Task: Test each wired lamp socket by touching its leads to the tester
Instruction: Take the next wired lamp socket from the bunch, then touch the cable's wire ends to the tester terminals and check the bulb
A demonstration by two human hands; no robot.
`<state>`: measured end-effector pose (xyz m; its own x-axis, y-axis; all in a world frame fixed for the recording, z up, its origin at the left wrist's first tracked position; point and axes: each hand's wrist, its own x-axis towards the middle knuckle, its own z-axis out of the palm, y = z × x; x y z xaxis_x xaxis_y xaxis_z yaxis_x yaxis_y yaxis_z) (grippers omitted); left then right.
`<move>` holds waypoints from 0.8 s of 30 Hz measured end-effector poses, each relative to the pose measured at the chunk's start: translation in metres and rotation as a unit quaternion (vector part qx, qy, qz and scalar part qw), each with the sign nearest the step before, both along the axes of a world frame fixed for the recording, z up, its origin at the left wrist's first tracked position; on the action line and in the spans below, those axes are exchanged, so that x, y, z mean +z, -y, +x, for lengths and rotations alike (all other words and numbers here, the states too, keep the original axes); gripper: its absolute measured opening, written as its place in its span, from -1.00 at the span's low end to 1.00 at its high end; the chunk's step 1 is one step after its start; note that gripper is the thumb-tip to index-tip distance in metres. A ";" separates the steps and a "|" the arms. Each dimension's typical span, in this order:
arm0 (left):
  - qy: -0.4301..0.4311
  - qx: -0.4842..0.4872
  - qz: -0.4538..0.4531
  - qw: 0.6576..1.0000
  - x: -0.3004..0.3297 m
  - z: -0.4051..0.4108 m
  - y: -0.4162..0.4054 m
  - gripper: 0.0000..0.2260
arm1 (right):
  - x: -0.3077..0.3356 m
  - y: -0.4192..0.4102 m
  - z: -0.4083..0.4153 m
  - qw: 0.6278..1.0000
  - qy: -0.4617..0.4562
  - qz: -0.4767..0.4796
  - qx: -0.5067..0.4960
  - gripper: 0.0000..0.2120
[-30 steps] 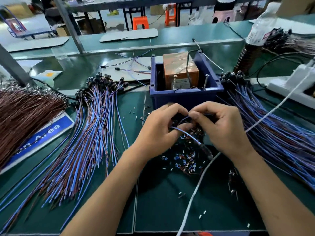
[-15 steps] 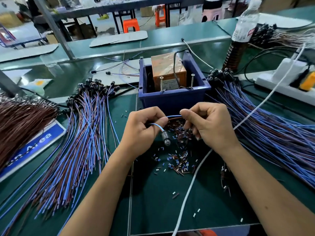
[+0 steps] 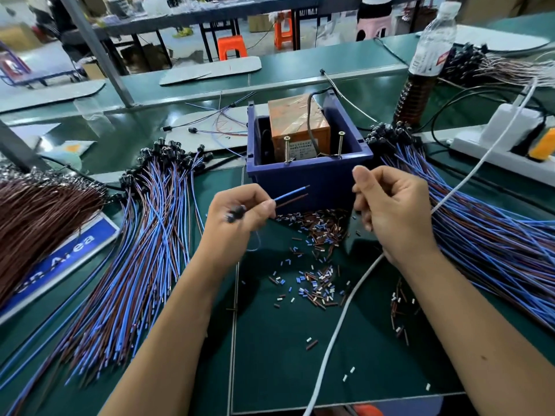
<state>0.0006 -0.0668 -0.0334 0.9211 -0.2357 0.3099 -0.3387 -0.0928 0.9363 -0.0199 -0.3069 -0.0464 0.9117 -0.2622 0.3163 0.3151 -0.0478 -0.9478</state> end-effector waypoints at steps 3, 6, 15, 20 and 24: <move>-0.011 -0.012 -0.058 0.998 -0.001 -0.002 0.005 -0.81 | -0.002 -0.010 -0.001 0.996 0.009 -0.086 0.018 -0.83; 0.004 0.000 -0.077 0.997 -0.004 -0.004 0.016 -0.80 | 0.000 -0.023 -0.002 0.996 -0.002 -0.048 0.077 -0.89; 0.072 0.030 -0.048 0.996 -0.010 -0.011 0.036 -0.82 | 0.001 -0.046 -0.008 0.984 -0.016 0.095 0.152 -0.84; 0.137 0.163 -0.060 0.975 -0.008 -0.009 0.035 -0.92 | 0.007 -0.036 -0.006 0.985 0.028 0.122 0.122 -0.87; 0.126 0.152 -0.071 0.978 -0.006 -0.012 0.034 -0.74 | 0.006 -0.032 -0.007 0.996 0.059 0.053 0.039 -0.94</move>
